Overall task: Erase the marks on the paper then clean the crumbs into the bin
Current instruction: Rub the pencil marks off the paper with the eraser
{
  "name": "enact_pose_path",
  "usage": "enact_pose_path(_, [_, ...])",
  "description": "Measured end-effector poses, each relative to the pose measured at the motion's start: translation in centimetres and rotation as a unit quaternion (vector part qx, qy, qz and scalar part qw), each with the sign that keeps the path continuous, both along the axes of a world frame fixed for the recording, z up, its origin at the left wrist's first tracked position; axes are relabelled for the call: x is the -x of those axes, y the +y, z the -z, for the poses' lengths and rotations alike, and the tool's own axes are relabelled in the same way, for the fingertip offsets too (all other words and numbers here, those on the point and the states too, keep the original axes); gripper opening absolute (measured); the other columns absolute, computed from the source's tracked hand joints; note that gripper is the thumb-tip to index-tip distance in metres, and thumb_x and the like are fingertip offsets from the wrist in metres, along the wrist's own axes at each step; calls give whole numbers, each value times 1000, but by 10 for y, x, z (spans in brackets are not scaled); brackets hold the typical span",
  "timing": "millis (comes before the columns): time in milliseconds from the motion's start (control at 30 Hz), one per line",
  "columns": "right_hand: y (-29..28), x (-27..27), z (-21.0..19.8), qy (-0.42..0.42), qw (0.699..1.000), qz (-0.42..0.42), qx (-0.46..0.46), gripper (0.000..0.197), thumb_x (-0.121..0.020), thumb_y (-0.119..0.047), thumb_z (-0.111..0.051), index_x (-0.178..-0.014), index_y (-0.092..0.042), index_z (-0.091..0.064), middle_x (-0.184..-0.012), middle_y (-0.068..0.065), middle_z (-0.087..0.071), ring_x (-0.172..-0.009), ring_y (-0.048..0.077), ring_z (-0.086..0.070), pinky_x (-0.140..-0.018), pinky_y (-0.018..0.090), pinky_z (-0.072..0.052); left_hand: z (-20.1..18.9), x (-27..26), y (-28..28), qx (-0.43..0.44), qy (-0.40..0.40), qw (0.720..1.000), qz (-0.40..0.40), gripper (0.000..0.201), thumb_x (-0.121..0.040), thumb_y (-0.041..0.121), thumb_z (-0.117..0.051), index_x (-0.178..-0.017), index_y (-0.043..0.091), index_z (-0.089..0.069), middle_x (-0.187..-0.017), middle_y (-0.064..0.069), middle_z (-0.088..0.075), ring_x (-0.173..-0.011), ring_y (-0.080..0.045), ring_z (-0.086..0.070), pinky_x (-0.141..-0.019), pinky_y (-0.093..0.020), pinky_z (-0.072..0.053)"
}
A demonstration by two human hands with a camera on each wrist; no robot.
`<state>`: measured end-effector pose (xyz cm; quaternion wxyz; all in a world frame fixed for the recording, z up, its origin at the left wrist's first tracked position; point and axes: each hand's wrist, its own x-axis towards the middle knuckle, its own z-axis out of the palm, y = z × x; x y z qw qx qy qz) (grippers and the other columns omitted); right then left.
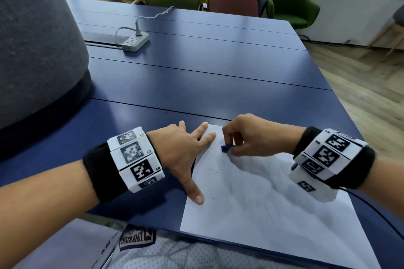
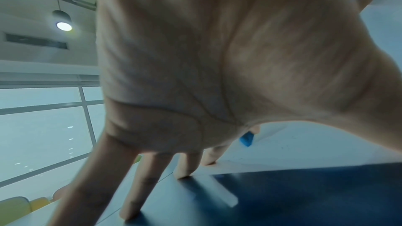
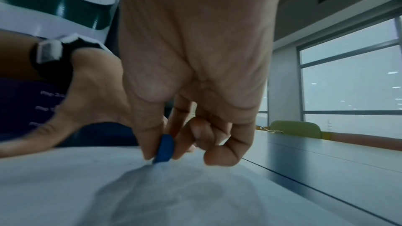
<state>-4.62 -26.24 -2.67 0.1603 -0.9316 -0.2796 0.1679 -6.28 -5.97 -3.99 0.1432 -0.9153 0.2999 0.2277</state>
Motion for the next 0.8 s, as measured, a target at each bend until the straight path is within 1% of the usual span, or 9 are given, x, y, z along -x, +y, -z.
enact_pose_path(100, [5, 4, -5, 36, 998, -32, 34, 18, -80, -33, -72, -79, -16, -67, -60, -6, -56, -51, 7, -47, -50, 19, -38, 1, 0, -1, 3, 0, 1000, -4, 150, -42, 93, -63, -151, 34, 22, -161, 5, 22, -145, -49, -8, -112, -46, -29])
enact_pose_path(167, [6, -4, -7, 16, 999, -6, 36, 20, -80, -36, -72, -78, -16, -67, -58, -7, -56, -49, 6, -48, -50, 20, -39, 1, 0, -1, 0, -3, 1000, -2, 151, -41, 94, -62, -152, 32, 20, -161, 5, 21, -145, -49, -10, -111, -45, -29])
enact_pose_path(267, [7, -13, -3, -44, 999, 25, 7, 21, -83, -34, -70, -74, -17, -61, -58, -7, -55, -50, 7, -48, -52, 25, -39, 1, 1, -1, 2, -8, 1000, -2, 150, -41, 93, -63, -152, 32, 19, -161, 6, 21, -145, -49, -10, -110, -45, -31])
enact_pose_path(333, [9, -7, 0, -39, 999, 9, -1, 19, -83, -29, -70, -71, -18, -58, -57, -8, -53, -49, 6, -48, -51, 22, -38, 1, 1, -1, 4, -7, 1000, -2, 150, -42, 92, -64, -152, 33, 19, -162, 6, 21, -145, -49, -9, -110, -45, -31])
enact_pose_path(433, [12, 4, -2, 6, 999, -35, 19, 18, -82, -29, -71, -75, -15, -63, -56, -8, -52, -49, 6, -47, -47, 16, -36, 0, 1, 0, 10, -6, 1000, -1, 150, -41, 93, -63, -152, 33, 19, -162, 4, 19, -144, -51, -10, -110, -46, -32])
enact_pose_path(567, [10, -6, -5, -26, 999, 5, 27, 20, -84, -32, -70, -76, -15, -62, -58, -7, -54, -49, 8, -47, -48, 20, -37, 1, 0, 0, 4, -7, 1000, -1, 150, -41, 94, -62, -152, 33, 19, -162, 6, 21, -145, -49, -10, -110, -45, -31])
enact_pose_path(667, [11, 4, -4, 6, 999, -25, 35, 18, -83, -29, -70, -75, -17, -60, -57, -8, -53, -49, 8, -46, -48, 19, -38, 0, 1, -1, 3, -7, 1000, 0, 150, -42, 93, -63, -152, 33, 20, -162, 4, 20, -144, -50, -10, -110, -45, -31])
enact_pose_path(733, [11, 10, -6, 35, 997, -50, 57, 17, -82, -31, -71, -75, -19, -62, -56, -9, -53, -49, 6, -46, -48, 17, -37, -1, 0, -1, 3, -1, 1000, -3, 150, -42, 92, -63, -151, 32, 21, -162, 3, 20, -144, -50, -9, -112, -45, -30])
enact_pose_path(800, [10, 5, -7, 18, 997, -34, 63, 17, -83, -31, -71, -76, -18, -62, -58, -9, -54, -50, 6, -48, -47, 16, -37, -1, 0, -1, 3, 0, 1000, -3, 150, -43, 92, -64, -152, 32, 21, -162, 3, 21, -145, -50, -8, -112, -45, -29])
